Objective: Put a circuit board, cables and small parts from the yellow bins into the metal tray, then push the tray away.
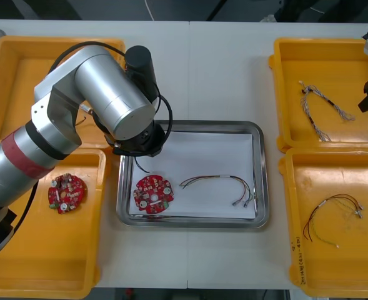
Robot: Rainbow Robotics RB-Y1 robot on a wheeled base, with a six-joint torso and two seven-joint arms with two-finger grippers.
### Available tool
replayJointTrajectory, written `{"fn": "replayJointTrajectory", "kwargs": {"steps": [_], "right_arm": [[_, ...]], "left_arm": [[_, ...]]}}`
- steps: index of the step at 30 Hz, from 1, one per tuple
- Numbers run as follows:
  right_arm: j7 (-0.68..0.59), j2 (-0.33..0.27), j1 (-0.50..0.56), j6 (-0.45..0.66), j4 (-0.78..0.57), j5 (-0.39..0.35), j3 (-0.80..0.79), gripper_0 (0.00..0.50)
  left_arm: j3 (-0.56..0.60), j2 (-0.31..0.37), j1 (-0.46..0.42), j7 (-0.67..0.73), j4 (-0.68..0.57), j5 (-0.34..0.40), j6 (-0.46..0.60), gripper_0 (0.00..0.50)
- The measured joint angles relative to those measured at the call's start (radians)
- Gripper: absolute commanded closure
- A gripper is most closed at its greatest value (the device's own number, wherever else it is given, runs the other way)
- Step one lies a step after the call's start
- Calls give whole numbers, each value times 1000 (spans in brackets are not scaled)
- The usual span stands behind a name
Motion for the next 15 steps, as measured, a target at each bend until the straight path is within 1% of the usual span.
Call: {"fn": "replayJointTrajectory", "kwargs": {"steps": [3,6,10,15], "right_arm": [[66,-7,-35,0,66,27,13,0],[81,-8,-68,-18,135,38,14,0],[111,-8,-95,-82,204,39,14,0],[124,-8,-104,-193,267,38,19,0]], "left_arm": [[-12,0,2,0,13,-3,-17,500],[-19,-1,10,0,25,-10,-47,498],[-40,-1,17,0,36,-42,-71,499],[-55,-1,20,0,48,-47,-85,500]]}}
